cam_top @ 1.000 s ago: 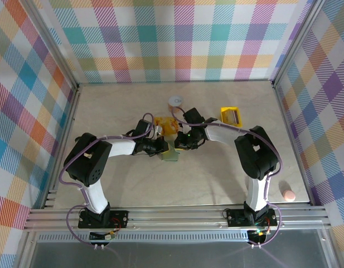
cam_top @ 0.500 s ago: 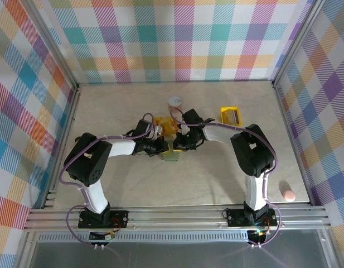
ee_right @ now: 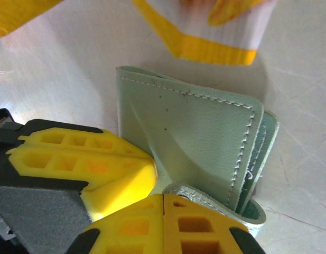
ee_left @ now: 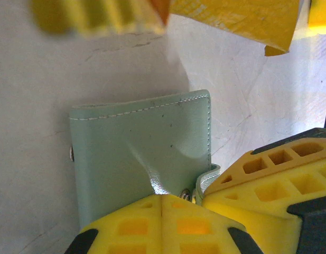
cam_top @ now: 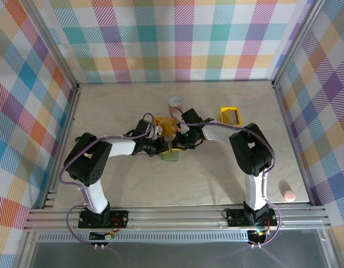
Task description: Put the credit cards into the card holder
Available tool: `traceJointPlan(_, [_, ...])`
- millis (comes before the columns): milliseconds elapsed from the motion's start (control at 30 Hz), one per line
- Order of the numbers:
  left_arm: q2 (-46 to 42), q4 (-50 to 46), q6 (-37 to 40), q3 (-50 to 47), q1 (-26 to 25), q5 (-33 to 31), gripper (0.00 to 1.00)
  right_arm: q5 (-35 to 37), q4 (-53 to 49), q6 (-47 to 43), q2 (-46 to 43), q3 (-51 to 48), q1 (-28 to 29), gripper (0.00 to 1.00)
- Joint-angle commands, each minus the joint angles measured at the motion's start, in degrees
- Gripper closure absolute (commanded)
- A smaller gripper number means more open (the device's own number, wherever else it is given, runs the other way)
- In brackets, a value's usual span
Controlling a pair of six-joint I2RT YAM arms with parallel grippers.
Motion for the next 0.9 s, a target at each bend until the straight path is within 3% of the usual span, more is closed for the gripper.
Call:
traceJointPlan(0, [1.60, -0.06, 0.66, -1.08, -0.45, -0.22, 0.98, -1.40, 0.00, 0.57, 0.97, 1.85, 0.35, 1.00])
traceJointPlan(867, [1.72, -0.75, 0.67, -0.68, -0.49, -0.56, 0.98, -0.60, 0.65, 1.47, 2.83, 0.74, 0.34, 1.00])
